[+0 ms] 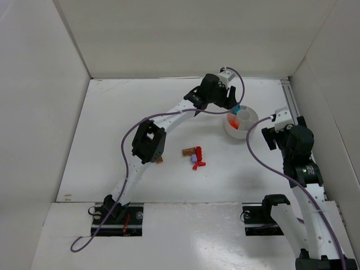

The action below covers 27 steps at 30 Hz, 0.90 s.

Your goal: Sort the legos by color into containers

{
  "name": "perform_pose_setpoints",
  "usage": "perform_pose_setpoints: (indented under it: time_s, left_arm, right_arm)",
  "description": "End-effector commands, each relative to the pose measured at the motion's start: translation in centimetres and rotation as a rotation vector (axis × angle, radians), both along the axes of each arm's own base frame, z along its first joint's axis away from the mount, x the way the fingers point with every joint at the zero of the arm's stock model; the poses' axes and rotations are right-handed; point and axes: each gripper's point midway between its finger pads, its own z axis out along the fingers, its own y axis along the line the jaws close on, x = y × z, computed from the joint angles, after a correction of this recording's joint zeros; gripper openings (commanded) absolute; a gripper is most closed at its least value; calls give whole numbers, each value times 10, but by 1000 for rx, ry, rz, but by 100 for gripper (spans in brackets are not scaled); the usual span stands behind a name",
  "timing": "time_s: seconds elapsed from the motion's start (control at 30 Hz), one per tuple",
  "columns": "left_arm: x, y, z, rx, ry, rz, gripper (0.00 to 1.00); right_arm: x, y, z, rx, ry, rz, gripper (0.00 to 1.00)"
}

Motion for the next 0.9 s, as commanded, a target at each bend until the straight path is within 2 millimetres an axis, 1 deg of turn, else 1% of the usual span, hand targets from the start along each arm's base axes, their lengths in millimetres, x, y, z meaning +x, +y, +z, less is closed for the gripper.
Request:
perform_pose_setpoints:
  time_s: [0.0, 0.03, 0.07, 0.1, 0.27, 0.3, 0.33, 0.37, 0.4, 0.43, 0.47, 0.5, 0.53, 0.57, 0.63, 0.67, 0.7, 0.77, 0.8, 0.87]
  left_arm:
    - [-6, -16, 64, -138, -97, -71, 55]
    - [-4, -18, 66, -143, -103, -71, 53]
    - [-4, -19, 60, -141, -88, -68, 51]
    - [-3, -23, 61, -158, -101, -86, 49]
    - [-4, -28, 69, -195, -122, -107, 49]
    - [-3, -29, 62, -193, -106, -105, 47]
    - [0, -29, 63, -196, -116, -89, 46]
    - [1, -29, 56, -189, -108, -88, 46]
    - [3, -29, 61, -194, -118, -80, 46]
    - [5, -28, 61, -192, -120, -70, 46]
    - [7, -29, 53, -183, -113, -60, 46]
    - [9, -30, 48, -181, -111, -60, 46]
    - [11, -30, 53, -189, -113, -45, 46]
    - [14, -30, 44, -178, -105, -34, 46]
    - [17, -31, 40, -179, -96, -21, 45]
    - [17, -31, 42, -186, -103, -21, 43]
    - [17, -32, 36, -185, -87, -18, 43]
    - [15, -33, 36, -187, -84, -31, 40]
    - [15, -33, 36, -187, -84, -31, 36]
    - [12, -33, 26, -175, -66, -42, 34]
  right_arm:
    - [3, -2, 22, 0, -70, -6, 100]
    - [3, -2, 22, 0, -70, -6, 100]
    - [3, -2, 22, 0, -70, -6, 100]
    - [3, -2, 22, 0, -70, -6, 100]
    - [3, -2, 22, 0, -70, -6, 100]
    - [3, -2, 22, 0, -70, -6, 100]
    - [3, -2, 22, 0, -70, -6, 100]
    - [3, -2, 22, 0, -70, -6, 100]
    - [3, -2, 22, 0, -70, -6, 100]
    - [3, -2, 22, 0, -70, -6, 100]
    - [3, -2, 22, 0, -70, -6, 100]
    - [3, -2, 22, 0, -70, -6, 100]
    - [3, -2, 22, 0, -70, -6, 100]
    - [3, -2, 22, 0, -70, -6, 100]
    - [2, -2, 20, -1, -61, -6, 100]
    - [2, -2, 20, -1, -61, -6, 100]
    - [2, -2, 20, -1, -61, -6, 100]
    - [2, -2, 20, -1, -61, -6, 100]
    - [2, -2, 20, -1, -61, -6, 100]
    - [2, -2, 20, -1, -61, -6, 100]
